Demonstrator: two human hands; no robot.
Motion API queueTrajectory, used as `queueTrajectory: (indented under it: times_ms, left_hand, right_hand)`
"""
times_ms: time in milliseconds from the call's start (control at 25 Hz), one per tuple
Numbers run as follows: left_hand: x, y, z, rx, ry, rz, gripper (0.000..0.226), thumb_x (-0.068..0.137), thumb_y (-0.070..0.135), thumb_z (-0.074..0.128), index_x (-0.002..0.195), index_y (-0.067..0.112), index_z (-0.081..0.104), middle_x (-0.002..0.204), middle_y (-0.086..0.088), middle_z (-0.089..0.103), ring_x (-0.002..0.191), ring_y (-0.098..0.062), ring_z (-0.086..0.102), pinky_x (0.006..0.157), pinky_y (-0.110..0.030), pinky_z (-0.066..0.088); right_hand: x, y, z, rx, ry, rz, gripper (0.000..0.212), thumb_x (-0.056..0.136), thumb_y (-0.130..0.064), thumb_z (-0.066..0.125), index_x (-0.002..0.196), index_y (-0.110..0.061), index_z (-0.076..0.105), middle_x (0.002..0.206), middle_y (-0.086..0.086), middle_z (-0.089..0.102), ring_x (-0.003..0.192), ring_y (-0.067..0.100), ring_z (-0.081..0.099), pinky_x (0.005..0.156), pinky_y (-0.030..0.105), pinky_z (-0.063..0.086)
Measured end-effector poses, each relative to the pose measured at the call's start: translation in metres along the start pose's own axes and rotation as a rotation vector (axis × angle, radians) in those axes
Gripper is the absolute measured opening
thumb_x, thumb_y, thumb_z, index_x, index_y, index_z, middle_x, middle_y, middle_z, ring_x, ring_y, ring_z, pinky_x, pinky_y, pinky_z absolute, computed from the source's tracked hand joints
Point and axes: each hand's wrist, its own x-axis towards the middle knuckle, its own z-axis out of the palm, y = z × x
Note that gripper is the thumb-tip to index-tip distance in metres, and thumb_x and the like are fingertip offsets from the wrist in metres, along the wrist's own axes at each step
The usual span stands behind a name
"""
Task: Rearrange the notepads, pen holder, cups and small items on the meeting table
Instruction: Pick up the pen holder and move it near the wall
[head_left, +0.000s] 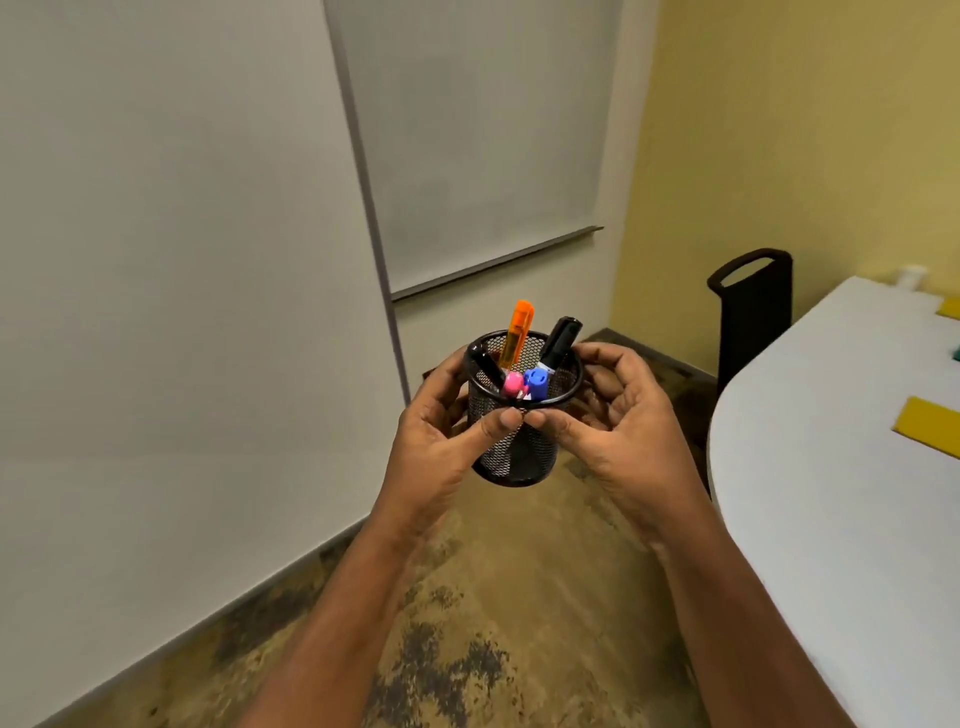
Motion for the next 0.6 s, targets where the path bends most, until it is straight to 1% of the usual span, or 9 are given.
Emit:
queueTrajectory:
  times_ms: [80,160,240,280,360,440,520,560,600]
  left_hand:
    - [0.042,-0.017,-0.017,0.003,-0.068,-0.023,0.066,0.063,0.027,0.078,0.125,0.024,0.056,0.12,0.001,0.066,0.114,-0.015,0.061,0.088,-0.026,0.053]
    - [0.076,-0.032,-0.027,-0.018,-0.117,-0.053,0.072,0.063,0.023,0.077,0.131,0.016,0.052,0.12,-0.001,0.066,0.116,-0.018,0.06,0.092,-0.031,0.053]
    - [0.115,-0.056,-0.034,-0.03,-0.143,-0.075,0.076,0.063,0.017,0.077,0.133,0.011,0.05,0.123,-0.003,0.065,0.118,-0.019,0.059,0.097,-0.034,0.05]
    - [0.135,-0.068,-0.036,-0.038,-0.157,-0.094,0.077,0.062,0.017,0.078,0.133,0.011,0.05,0.123,-0.003,0.065,0.118,-0.018,0.059,0.097,-0.033,0.05]
    - [0.176,-0.092,-0.038,-0.055,-0.184,-0.104,0.077,0.063,0.019,0.08,0.134,0.012,0.05,0.124,-0.001,0.065,0.118,-0.015,0.059,0.094,-0.028,0.051]
    - [0.214,-0.111,-0.036,-0.056,-0.192,-0.105,0.08,0.062,0.026,0.083,0.134,0.015,0.05,0.124,0.0,0.064,0.119,-0.015,0.058,0.094,-0.028,0.051]
    - [0.26,-0.133,-0.03,-0.059,-0.2,-0.102,0.082,0.059,0.031,0.085,0.133,0.017,0.051,0.125,0.0,0.064,0.12,-0.016,0.058,0.098,-0.034,0.05]
    - [0.285,-0.142,-0.027,-0.063,-0.195,-0.115,0.082,0.058,0.033,0.085,0.132,0.018,0.052,0.125,0.0,0.064,0.12,-0.016,0.058,0.098,-0.035,0.05]
    - [0.31,-0.15,-0.024,-0.057,-0.188,-0.121,0.083,0.057,0.035,0.086,0.131,0.02,0.053,0.125,0.0,0.064,0.119,-0.016,0.058,0.096,-0.034,0.051]
  right_hand:
    - [0.033,0.014,0.008,-0.02,0.041,0.012,0.077,0.052,-0.044,0.085,0.119,-0.03,0.05,0.116,-0.009,0.066,0.109,0.003,0.062,0.094,0.029,0.051]
    - [0.06,0.028,0.011,-0.032,0.086,0.037,0.076,0.051,-0.041,0.084,0.117,-0.03,0.05,0.113,-0.01,0.067,0.106,0.0,0.062,0.09,0.02,0.051]
    - [0.093,0.047,0.011,-0.084,0.135,0.04,0.075,0.05,-0.037,0.085,0.117,-0.03,0.05,0.112,-0.012,0.066,0.104,-0.003,0.062,0.089,0.016,0.05]
    - [0.11,0.057,0.01,-0.096,0.148,0.042,0.074,0.051,-0.036,0.085,0.116,-0.031,0.05,0.111,-0.013,0.066,0.104,-0.004,0.062,0.088,0.016,0.05]
    - [0.148,0.077,0.003,-0.102,0.173,0.037,0.073,0.051,-0.038,0.085,0.115,-0.033,0.05,0.11,-0.017,0.067,0.104,-0.004,0.062,0.088,0.017,0.051]
    - [0.184,0.093,-0.006,-0.108,0.193,0.028,0.074,0.049,-0.044,0.085,0.113,-0.036,0.05,0.109,-0.021,0.067,0.105,-0.003,0.062,0.089,0.02,0.051]
    - [0.229,0.111,-0.021,-0.102,0.204,0.02,0.076,0.047,-0.046,0.085,0.114,-0.036,0.051,0.113,-0.017,0.067,0.108,0.0,0.061,0.095,0.03,0.05]
    - [0.253,0.119,-0.028,-0.098,0.212,0.033,0.077,0.047,-0.044,0.086,0.115,-0.037,0.051,0.115,-0.014,0.066,0.11,0.001,0.061,0.098,0.033,0.049]
    - [0.277,0.126,-0.036,-0.104,0.218,0.046,0.077,0.048,-0.042,0.086,0.117,-0.038,0.051,0.118,-0.013,0.065,0.112,0.001,0.059,0.099,0.034,0.049]
